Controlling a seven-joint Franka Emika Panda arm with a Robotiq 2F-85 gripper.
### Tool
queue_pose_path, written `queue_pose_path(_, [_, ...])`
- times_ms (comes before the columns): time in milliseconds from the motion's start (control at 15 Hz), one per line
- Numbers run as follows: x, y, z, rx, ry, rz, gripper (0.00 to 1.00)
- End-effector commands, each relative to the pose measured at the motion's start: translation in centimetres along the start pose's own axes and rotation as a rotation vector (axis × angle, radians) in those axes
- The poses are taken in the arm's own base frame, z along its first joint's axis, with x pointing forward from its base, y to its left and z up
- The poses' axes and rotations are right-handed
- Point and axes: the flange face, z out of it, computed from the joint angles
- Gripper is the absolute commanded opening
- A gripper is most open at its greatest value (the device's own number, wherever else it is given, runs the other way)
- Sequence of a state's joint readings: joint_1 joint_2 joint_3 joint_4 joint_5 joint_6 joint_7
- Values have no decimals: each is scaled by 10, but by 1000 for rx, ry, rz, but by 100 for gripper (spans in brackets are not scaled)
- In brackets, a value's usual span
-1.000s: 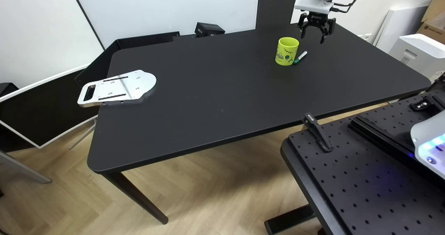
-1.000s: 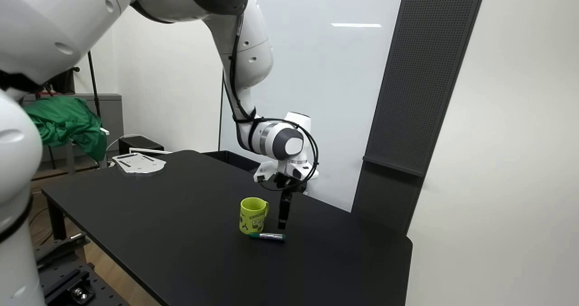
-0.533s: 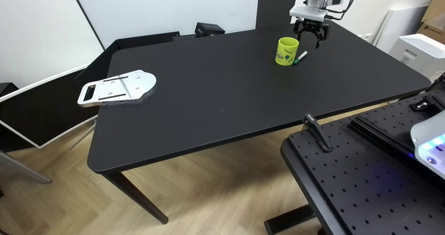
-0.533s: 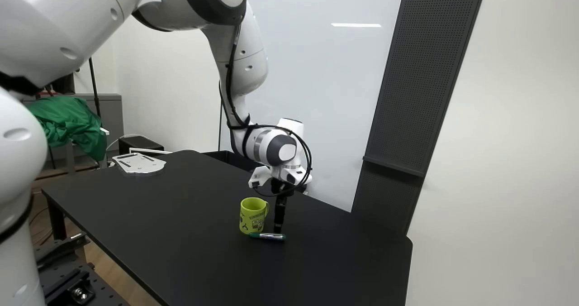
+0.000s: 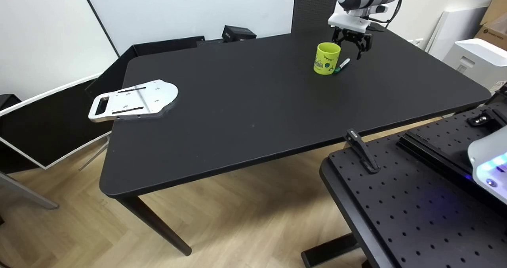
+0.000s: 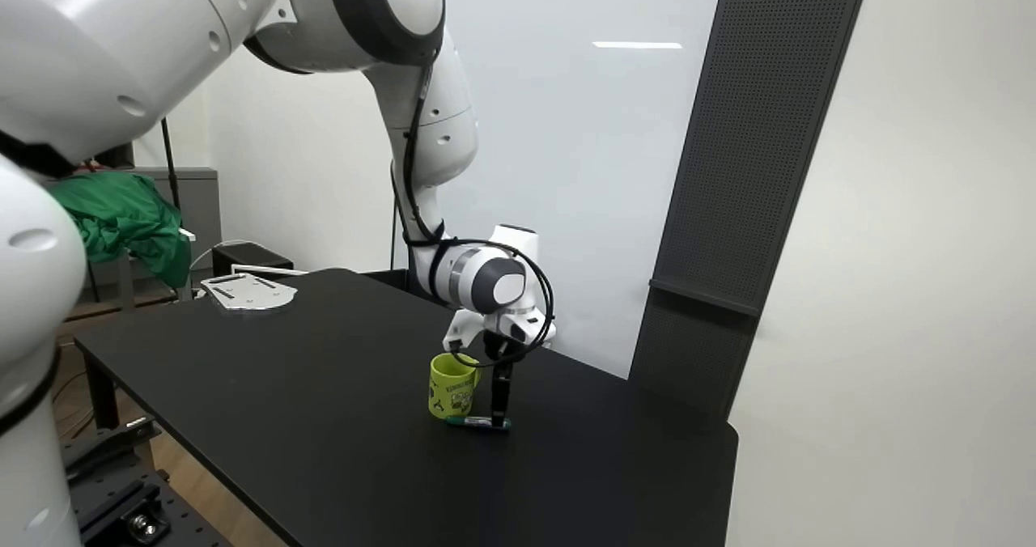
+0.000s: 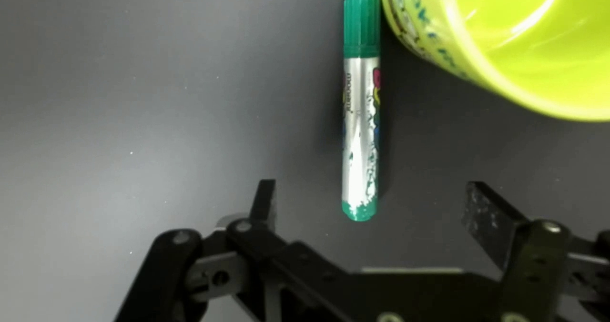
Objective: Place the green marker inside the yellow mug
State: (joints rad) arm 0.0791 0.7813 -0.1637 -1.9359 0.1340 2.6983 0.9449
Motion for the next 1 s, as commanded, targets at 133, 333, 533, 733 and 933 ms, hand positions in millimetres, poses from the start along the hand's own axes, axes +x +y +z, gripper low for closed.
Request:
queue_pose_path(133, [2,-6,6,13,-1,32,100])
queue_pose_path(333, [2,-7,6,20,-4,35,100])
queue_pose_path(533, [2,-7,7,15,-4,37,100])
queue_pose_path(733, [2,-6,7,9,-5,34,100])
queue_pose_path(933, [-1,0,6,-6,-12,17,100])
